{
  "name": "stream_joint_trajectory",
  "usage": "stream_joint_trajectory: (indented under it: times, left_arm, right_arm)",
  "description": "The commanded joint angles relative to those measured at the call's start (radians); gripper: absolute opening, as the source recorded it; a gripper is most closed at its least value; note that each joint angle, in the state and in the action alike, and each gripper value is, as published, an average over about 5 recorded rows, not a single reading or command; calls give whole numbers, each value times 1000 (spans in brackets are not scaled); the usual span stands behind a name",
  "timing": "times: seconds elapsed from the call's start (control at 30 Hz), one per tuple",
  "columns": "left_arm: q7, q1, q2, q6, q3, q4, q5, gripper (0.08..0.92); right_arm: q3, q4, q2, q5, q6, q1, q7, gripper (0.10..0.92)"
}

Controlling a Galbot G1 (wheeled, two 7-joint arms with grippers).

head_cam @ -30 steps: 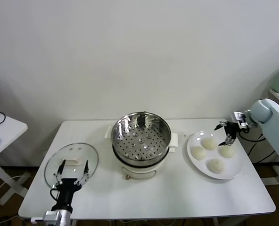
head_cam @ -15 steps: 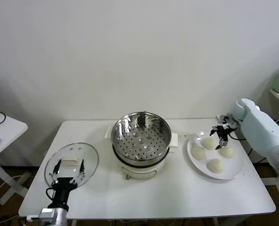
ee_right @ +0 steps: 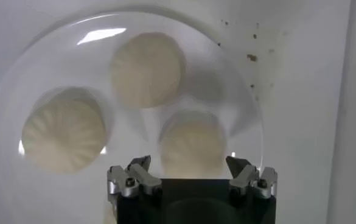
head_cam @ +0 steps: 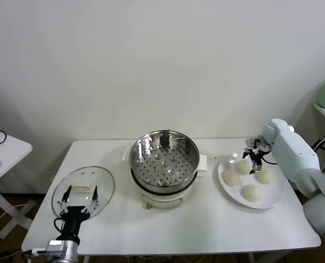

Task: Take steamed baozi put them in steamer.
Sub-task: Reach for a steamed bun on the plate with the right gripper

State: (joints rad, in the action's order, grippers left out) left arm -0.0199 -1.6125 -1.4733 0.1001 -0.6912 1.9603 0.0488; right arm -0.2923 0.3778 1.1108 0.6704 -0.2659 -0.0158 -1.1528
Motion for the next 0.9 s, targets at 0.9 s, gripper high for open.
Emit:
stream_joint_trajectory:
  times: [0.9]
  left_arm:
    - [3, -18, -10, 5, -2, 2, -4, 823]
  right_arm:
    - [66, -38, 23, 85, -15, 5, 38, 737]
